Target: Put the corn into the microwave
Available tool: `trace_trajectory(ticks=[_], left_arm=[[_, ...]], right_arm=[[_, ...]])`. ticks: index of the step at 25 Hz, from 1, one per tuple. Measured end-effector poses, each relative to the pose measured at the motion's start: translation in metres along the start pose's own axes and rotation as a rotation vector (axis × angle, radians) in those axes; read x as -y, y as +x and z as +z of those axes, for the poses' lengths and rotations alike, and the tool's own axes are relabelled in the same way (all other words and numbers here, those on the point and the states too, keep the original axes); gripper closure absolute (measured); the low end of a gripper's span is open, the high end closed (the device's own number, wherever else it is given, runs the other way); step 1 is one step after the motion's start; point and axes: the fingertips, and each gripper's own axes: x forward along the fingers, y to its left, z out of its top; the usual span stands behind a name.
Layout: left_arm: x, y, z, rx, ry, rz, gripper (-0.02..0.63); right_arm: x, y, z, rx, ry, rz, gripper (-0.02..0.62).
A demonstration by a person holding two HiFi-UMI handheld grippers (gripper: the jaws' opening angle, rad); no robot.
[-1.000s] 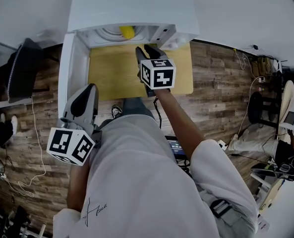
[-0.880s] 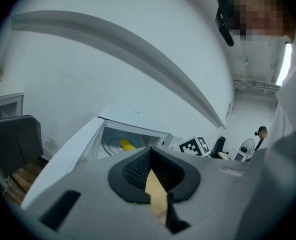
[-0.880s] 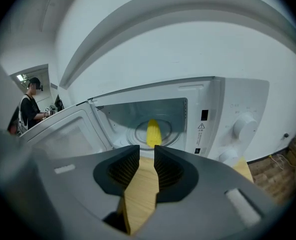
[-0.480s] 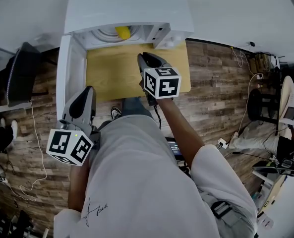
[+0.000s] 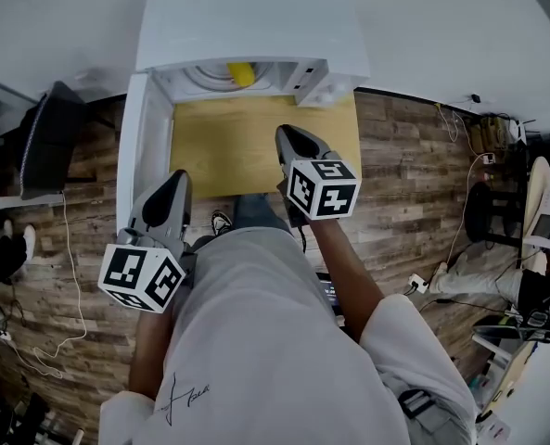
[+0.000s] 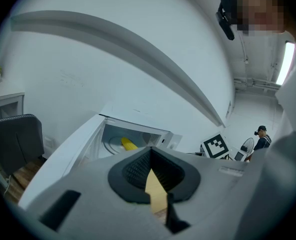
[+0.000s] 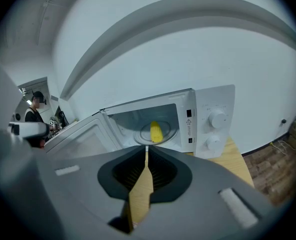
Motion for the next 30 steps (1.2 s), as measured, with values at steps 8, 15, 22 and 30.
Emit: trace_trajectory(ticks=[8, 15, 22, 30], left_arm=[[-0.010, 0.002, -0.009, -0.030, -0.031, 0.036, 0.620], [-0.022, 0.004, -0.012, -0.038, -0.035, 0.076, 0.620], [-0.038, 0.005, -0.019, -0.071, -0.047, 0.145, 0.620], [-0.038, 0.007, -0.020, -0.076, -0.024, 0.154, 0.620]], right_arm=[[-0.006, -0.026, 0.001, 0.008, -0.003, 0.004, 0.575], [-0.009, -0.042, 0.000, -0.001, -0.036, -0.010, 0.583], [-0.008, -0.060, 0.000, 0.003, -0.010, -0.004, 0.584], [-0.005, -0.073, 0.004, 0.026, 0.007, 0.025, 0.584]])
